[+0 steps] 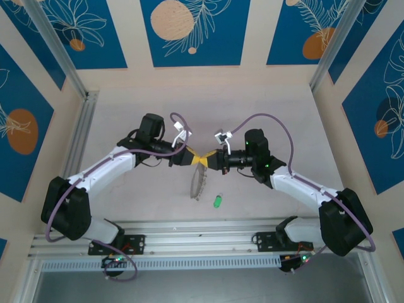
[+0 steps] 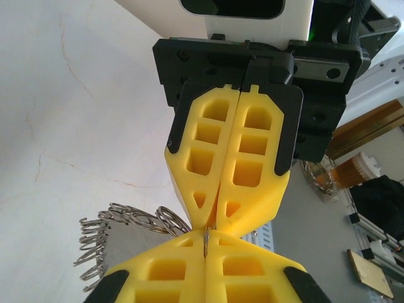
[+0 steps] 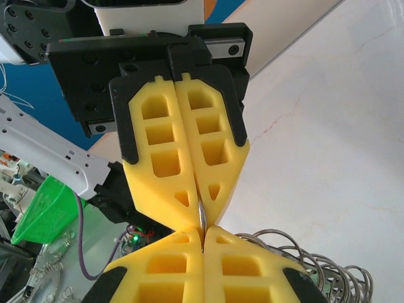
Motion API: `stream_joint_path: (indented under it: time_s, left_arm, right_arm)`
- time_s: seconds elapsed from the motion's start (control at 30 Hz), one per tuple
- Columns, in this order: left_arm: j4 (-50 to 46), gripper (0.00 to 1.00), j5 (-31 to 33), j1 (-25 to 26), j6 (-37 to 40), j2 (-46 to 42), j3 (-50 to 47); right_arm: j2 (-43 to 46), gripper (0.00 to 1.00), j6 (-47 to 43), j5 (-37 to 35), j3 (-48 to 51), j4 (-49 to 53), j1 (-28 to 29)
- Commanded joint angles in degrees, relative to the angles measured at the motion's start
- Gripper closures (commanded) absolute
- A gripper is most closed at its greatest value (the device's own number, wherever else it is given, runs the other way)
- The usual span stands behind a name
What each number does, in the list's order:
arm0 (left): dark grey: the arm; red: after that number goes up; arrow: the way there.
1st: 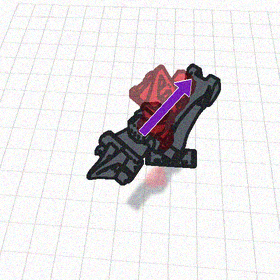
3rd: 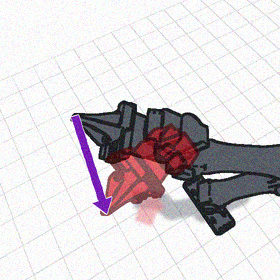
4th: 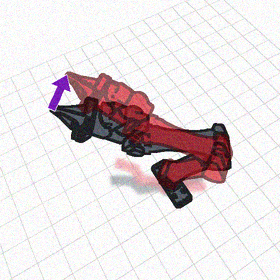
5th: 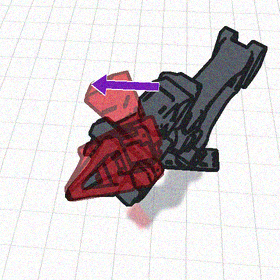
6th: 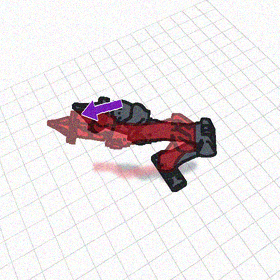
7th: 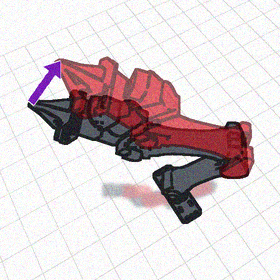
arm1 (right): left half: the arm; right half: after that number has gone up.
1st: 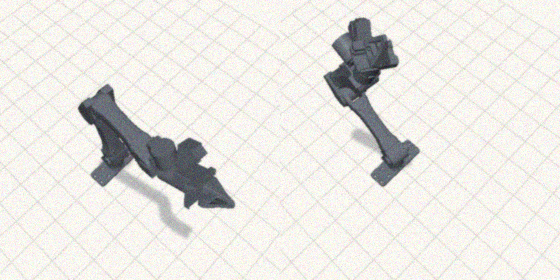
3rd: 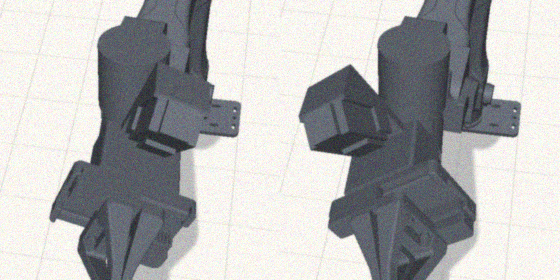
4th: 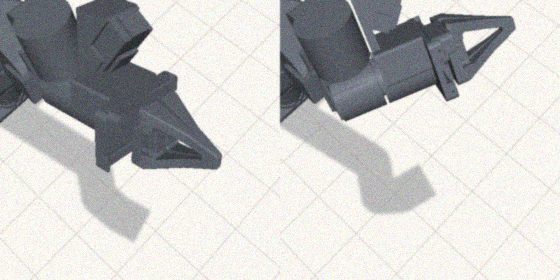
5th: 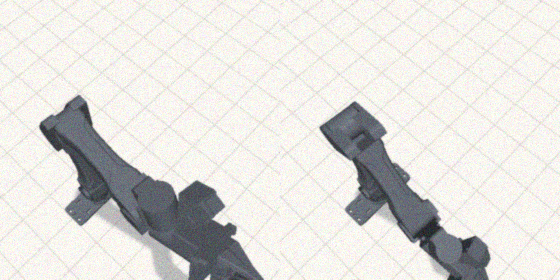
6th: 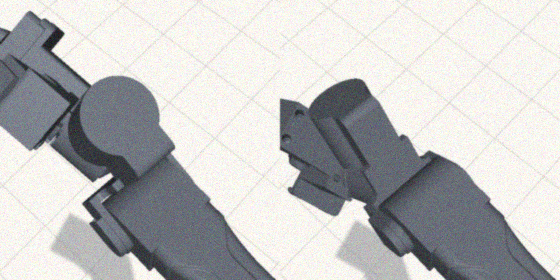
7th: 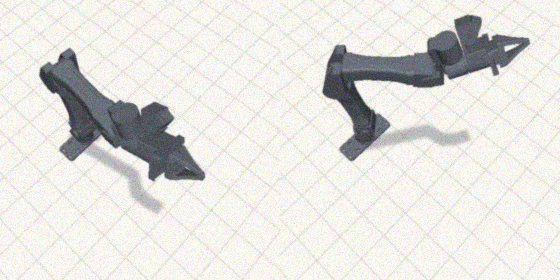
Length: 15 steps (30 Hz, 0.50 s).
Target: Put the keys on the keyring
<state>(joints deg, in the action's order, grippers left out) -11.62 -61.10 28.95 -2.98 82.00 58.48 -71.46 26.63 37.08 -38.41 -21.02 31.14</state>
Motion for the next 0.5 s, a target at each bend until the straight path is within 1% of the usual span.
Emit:
stream_joint_path:
  time_s: [0.0, 0.07, 0.13, 0.3, 0.4, 0.47]
  left_arm:
    - [6.2, 0.76, -4.9, -0.5, -4.3, -2.4, -1.2]
    - [11.3, 0.65, -6.0, -1.4, -8.5, -3.1, -2.6]
    - [15.5, 0.58, -6.6, -2.6, -12.1, -3.7, -3.9]
    - [20.4, 0.58, -6.6, -3.4, -16.4, -5.1, -5.7]
    - [25.9, 0.63, -7.1, -3.7, -20.6, -5.5, -7.0]
    - [26.2, 0.68, -7.1, -3.9, -20.9, -5.4, -7.1]
  right_arm:
    - [1.4, 1.00, 1.2, -1.2, 0.2, -3.1, -0.3]
    - [2.5, 1.00, 1.4, -1.2, 1.3, -4.7, -0.2]
    - [3.4, 1.00, 1.5, -1.2, 2.5, -6.6, -0.2]
    - [4.8, 1.00, 2.5, -0.8, 5.5, -12.6, 0.0]
    - [5.5, 1.00, 3.3, -0.7, 6.6, -15.7, 0.0]
    - [6.3, 1.00, 4.0, -0.7, 7.4, -17.7, 0.1]
